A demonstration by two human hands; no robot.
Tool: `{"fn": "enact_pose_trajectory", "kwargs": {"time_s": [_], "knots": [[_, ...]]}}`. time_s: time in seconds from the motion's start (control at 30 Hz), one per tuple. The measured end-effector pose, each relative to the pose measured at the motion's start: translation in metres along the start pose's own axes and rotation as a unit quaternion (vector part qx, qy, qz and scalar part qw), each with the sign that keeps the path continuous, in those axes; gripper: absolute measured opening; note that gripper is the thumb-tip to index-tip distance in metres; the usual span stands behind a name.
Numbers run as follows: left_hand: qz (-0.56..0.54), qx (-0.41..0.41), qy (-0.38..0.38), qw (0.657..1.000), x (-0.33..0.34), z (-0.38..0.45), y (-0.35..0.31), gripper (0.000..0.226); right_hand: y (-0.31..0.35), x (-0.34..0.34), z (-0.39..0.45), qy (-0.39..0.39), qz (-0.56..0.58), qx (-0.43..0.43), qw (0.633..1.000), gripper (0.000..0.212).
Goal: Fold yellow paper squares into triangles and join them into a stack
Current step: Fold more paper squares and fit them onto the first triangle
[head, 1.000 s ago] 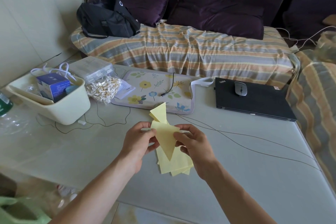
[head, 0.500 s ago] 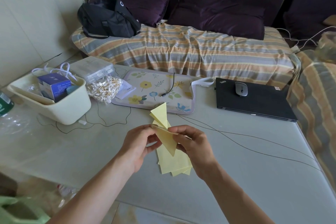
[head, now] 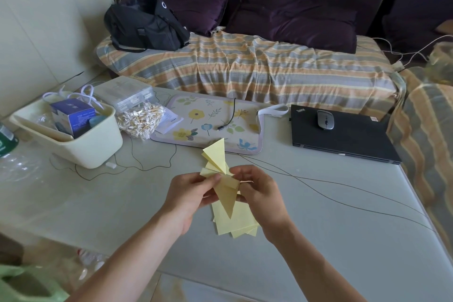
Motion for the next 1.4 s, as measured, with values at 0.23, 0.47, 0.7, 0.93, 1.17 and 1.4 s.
{"fn": "enact_pose_trajectory", "kwargs": {"time_s": [0.23, 0.47, 0.7, 0.93, 1.17, 1.4], "knots": [[0.053, 0.048, 0.019, 0.997, 0.003, -0.003, -0.009, 0.01, -0.014, 0.0, -0.002, 0.016, 0.049, 0.101, 0.994, 0.025], [0.023, 0.04, 0.009, 0.999, 0.001, 0.0, -0.006, 0.017, -0.016, -0.003, 0.002, 0.009, 0.009, 0.076, 0.997, 0.015], [0.025, 0.046, -0.006, 0.999, 0.0, 0.0, -0.009, 0.012, -0.018, 0.003, 0.0, 0.03, 0.03, 0.092, 0.995, 0.018], [0.058, 0.051, 0.022, 0.997, 0.005, 0.0, -0.008, 0.01, -0.018, 0.003, 0.001, 0.037, 0.005, 0.08, 0.996, 0.017], [0.023, 0.026, -0.007, 0.999, -0.001, 0.002, -0.005, 0.011, -0.02, 0.004, 0.0, 0.041, -0.009, 0.087, 0.995, 0.012], [0.072, 0.044, 0.013, 0.996, 0.007, 0.0, -0.004, 0.005, -0.019, 0.004, -0.001, 0.031, -0.048, 0.082, 0.995, 0.021]]}}
Point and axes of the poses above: each hand's wrist, its own z-axis towards the middle knuckle, its own x-axis out of the palm, y = z × x, the point moved 8 cm from there along z, towards the middle knuckle, and after that the axes turned 14 degrees about z, right-handed, at the moved point
